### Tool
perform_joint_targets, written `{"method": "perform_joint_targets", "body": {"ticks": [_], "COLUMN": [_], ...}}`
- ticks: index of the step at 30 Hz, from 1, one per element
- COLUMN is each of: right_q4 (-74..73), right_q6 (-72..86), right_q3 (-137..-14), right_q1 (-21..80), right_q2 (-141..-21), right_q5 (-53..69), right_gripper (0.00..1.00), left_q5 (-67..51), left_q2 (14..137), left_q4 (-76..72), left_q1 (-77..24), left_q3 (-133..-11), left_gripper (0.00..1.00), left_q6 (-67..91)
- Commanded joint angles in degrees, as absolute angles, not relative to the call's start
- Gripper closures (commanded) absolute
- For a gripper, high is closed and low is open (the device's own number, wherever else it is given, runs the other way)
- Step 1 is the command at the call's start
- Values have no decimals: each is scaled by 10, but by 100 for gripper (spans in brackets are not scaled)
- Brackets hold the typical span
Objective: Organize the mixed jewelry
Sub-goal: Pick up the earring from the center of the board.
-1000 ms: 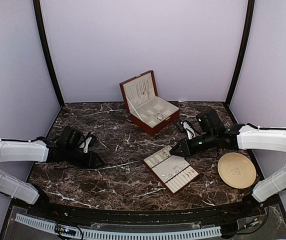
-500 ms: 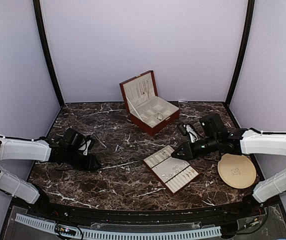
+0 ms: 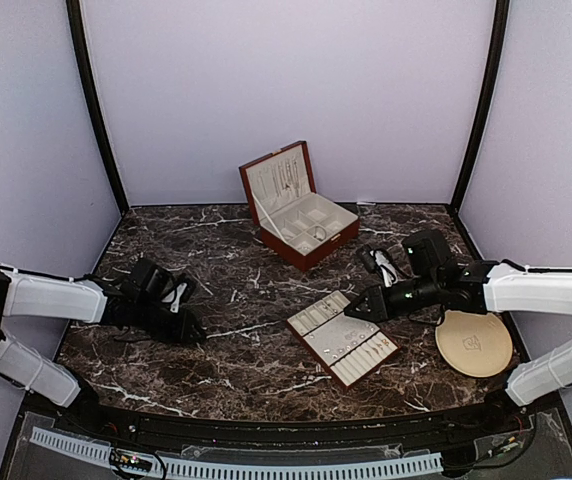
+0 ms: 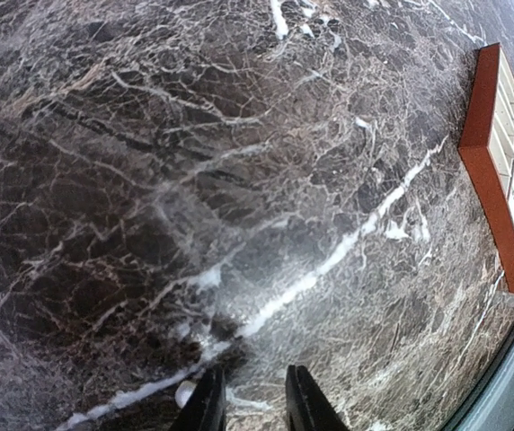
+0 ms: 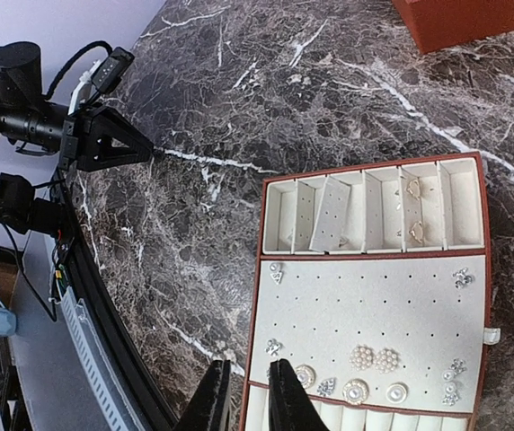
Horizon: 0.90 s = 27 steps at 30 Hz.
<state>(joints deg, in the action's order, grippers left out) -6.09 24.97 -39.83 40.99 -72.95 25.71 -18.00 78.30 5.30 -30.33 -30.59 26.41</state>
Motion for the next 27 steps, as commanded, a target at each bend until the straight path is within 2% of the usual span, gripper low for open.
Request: {"method": "perform_joint_targets", "body": {"ticks": [1,18,22,27], "right_q4": [-34,-33,-32,-27], "right_q6": [257,263,262,263], "right_q3": [-392,-391,-389,-387], "right_q1": [416,416,416,416], "right_q2": [-720,-699,-697,-700], "right_q5": [259,254,255,257], "right_gripper": [83,81,80,79], "left_q5": [-178,-114,-91,-76], "left_q2": [757,734,724,721], "left_q4": [75,101,112,104], "left_q1": [-303,-303,-303,-303], "left_q3": [-289,-297,-296,-292], "left_gripper": [76,74,64,62], "left_q6": [269,282,279,272]}}
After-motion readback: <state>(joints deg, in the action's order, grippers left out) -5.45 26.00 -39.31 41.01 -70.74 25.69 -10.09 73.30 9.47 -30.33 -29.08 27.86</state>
